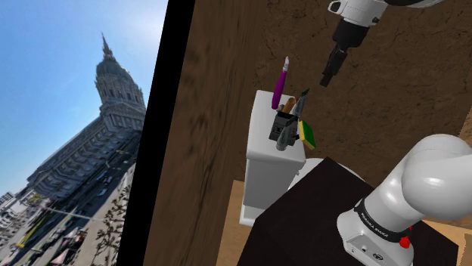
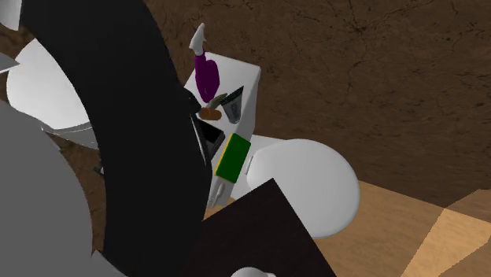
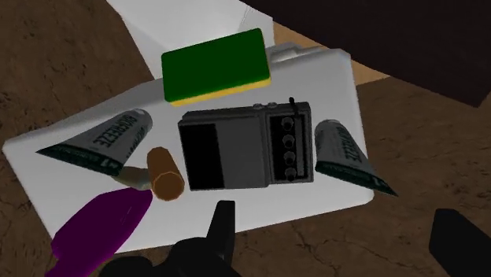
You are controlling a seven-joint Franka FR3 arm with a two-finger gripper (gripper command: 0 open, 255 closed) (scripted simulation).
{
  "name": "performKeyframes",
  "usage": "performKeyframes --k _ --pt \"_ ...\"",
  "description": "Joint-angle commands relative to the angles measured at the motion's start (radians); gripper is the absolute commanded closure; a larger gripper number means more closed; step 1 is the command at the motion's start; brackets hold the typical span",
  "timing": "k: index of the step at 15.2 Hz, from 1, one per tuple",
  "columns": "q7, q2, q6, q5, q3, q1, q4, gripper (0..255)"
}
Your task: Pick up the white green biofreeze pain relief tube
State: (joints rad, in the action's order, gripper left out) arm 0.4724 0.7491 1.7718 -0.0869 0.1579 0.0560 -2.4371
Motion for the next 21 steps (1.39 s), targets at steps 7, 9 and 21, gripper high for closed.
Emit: performKeyframes --k 7,9,21 --pt "0.571 -0.16 0.184 -0.117 0.267 0.092 -0.002 0" --pt "0.714 -0.225 0.229 -0.124 0.333 0.126 0.024 0" --pt "1.27 -0.551 0.425 -0.004 0.569 0.285 0.14 0"
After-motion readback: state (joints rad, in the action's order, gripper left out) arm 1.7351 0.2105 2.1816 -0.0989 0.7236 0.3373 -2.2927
